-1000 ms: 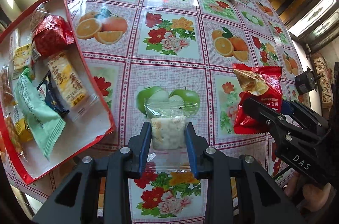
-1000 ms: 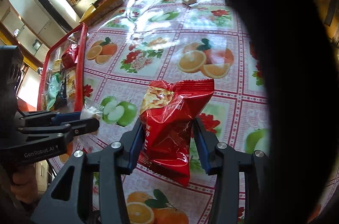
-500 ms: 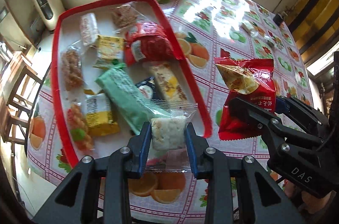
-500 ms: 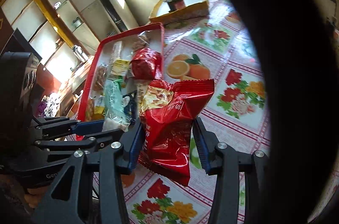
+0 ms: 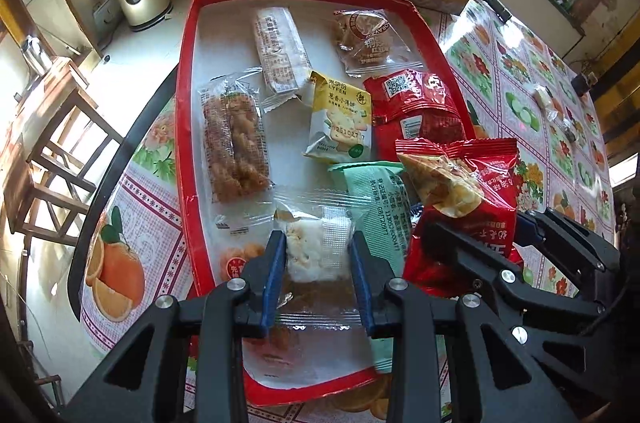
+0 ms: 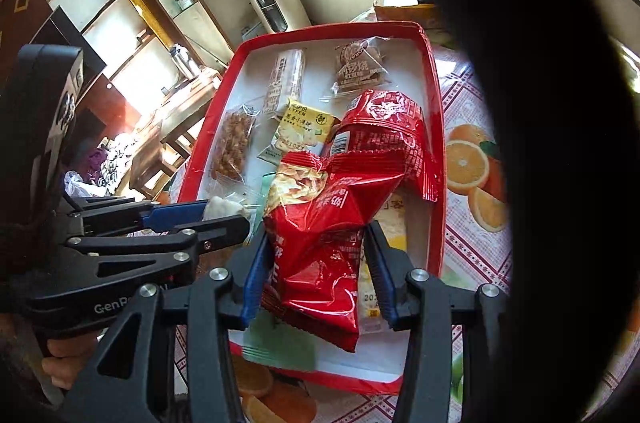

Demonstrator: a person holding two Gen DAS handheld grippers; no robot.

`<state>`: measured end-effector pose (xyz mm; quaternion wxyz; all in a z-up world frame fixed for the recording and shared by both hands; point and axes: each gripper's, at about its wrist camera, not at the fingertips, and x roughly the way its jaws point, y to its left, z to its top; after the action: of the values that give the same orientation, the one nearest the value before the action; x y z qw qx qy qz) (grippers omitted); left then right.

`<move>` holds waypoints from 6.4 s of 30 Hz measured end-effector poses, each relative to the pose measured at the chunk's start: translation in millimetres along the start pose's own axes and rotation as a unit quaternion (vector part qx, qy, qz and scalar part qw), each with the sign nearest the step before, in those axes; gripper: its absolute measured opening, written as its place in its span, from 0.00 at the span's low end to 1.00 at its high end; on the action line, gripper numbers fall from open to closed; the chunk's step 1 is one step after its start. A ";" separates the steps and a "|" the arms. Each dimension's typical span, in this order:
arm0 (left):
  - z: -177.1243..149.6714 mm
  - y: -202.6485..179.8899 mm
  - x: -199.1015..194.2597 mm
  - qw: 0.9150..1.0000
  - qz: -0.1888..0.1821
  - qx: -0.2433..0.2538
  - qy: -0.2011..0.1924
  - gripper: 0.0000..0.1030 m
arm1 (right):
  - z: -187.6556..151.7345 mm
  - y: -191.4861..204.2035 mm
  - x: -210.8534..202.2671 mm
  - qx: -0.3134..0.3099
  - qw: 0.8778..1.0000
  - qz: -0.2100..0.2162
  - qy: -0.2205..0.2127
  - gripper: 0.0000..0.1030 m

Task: Organize snacks
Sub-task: 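Open both tools to drop the two snacks into the tray, then lift both tools out of the tray back toward the last snacks, then grasp the dark-speckled cake packet with the right tool while the left tool grasps the white cake packet, then carry both cake packets over the red tray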

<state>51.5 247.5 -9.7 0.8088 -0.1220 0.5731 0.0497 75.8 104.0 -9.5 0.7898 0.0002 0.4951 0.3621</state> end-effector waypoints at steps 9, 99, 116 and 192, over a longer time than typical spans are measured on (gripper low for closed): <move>0.3 5.1 0.0 1.000 0.002 0.005 -0.003 0.31 | 6.6 -10.8 8.1 0.018 1.000 -0.005 0.025 0.49; 135.0 -343.4 99.7 0.994 0.026 0.105 -0.024 0.50 | 17.1 -401.0 -93.3 0.080 0.968 -0.236 0.024 0.77; 147.9 -336.9 105.9 0.996 -0.036 0.081 0.034 0.50 | 8.7 -404.2 -96.6 0.110 0.962 -0.247 0.031 0.78; -24.6 -23.3 -17.0 0.999 -0.026 0.019 0.004 0.30 | -27.5 -16.3 -16.7 -0.005 1.000 -0.002 0.025 0.34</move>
<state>28.3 219.7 1.8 0.8097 -0.1219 0.5739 0.0171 59.5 72.6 -16.2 0.7782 -0.0139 0.5126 0.3625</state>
